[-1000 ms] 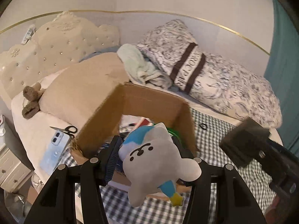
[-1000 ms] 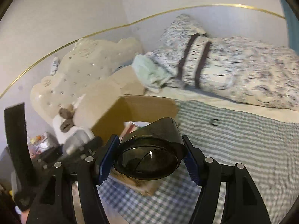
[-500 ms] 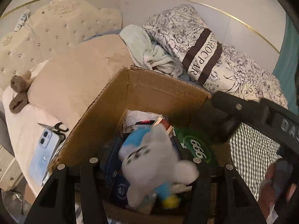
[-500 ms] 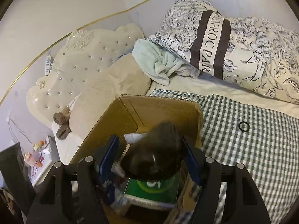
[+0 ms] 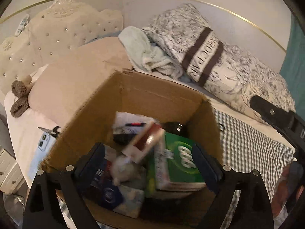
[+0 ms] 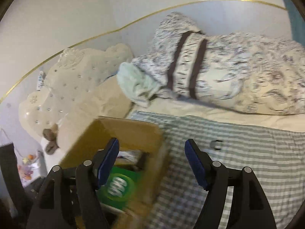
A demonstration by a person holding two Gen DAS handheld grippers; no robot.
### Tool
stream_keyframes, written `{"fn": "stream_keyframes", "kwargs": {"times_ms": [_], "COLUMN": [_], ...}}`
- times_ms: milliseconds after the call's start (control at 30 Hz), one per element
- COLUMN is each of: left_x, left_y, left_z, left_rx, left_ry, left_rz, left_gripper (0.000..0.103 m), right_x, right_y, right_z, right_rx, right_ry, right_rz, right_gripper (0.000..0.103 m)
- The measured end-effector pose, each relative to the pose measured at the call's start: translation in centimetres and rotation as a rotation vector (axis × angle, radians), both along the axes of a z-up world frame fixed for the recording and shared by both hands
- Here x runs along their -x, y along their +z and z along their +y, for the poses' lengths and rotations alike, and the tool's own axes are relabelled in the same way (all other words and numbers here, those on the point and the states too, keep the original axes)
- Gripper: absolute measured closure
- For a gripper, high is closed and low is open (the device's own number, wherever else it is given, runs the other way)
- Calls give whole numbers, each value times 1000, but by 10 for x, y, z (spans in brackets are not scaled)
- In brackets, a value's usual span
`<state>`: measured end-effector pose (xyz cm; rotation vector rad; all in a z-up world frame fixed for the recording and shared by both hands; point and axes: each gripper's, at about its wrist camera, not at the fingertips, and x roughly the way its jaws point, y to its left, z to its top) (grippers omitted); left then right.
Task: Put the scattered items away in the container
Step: 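Move the left tool over the black rubber ring on the sheet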
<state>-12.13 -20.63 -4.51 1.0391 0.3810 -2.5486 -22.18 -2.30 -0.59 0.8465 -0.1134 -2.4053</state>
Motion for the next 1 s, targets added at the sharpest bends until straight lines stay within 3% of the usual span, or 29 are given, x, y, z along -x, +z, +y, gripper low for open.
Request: {"fn": "stream_keyframes", "kwargs": {"times_ms": [300,500,733,1000], "left_x": [22,52,99,151], "left_y": [12,-4,-32,-73], "left_z": [105,168,192,191], "left_rx": [30,76,80,57], "left_ry": [-178,-291,-301,-309], "left_rz": [30,-1,-35,-31], "left_gripper": [6,5,5,5], "right_x": [-21,-17,6,54], "right_y": [-16,-30,-55,-82], "right_z": [121,177,203,197], "right_rx": [-38,-42,-50,-103], "right_ry": [-185,-285,-332,-337], "right_rz": [-3,-19,-50,-64], "right_gripper": [32,31,31,31]}}
